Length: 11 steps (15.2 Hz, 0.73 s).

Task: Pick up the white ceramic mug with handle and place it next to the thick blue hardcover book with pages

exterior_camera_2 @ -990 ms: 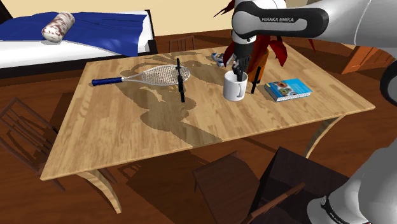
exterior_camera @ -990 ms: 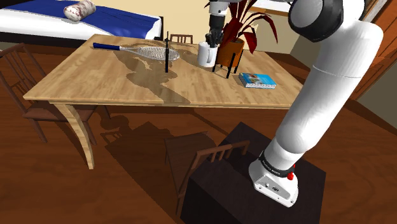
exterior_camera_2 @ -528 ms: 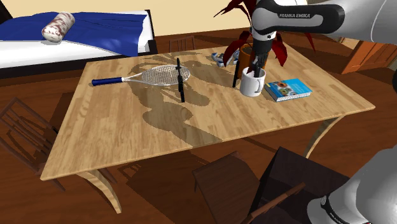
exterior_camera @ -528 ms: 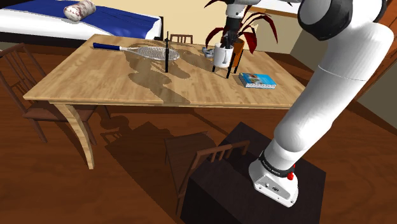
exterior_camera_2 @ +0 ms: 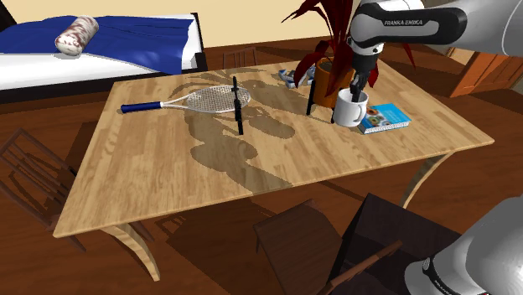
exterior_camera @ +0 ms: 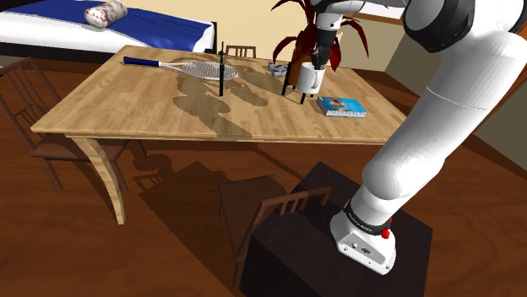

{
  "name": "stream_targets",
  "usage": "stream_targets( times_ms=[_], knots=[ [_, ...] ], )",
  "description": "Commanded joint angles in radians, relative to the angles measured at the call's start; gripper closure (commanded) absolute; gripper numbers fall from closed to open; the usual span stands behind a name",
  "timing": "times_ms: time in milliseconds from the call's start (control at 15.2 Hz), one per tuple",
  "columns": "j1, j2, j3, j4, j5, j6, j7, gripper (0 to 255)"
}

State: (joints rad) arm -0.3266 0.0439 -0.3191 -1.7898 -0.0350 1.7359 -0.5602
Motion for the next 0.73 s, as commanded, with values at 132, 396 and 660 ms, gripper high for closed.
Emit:
stream_targets(
  times_ms=[132,396,660],
  knots=[
    [-0.002,0.008,-0.001,-0.043,0.002,0.052,-0.002,255],
    [-0.002,0.016,-0.002,-0.087,0.004,0.104,-0.002,255],
    [-0.003,0.028,-0.002,-0.127,0.008,0.155,-0.003,255]
  ],
)
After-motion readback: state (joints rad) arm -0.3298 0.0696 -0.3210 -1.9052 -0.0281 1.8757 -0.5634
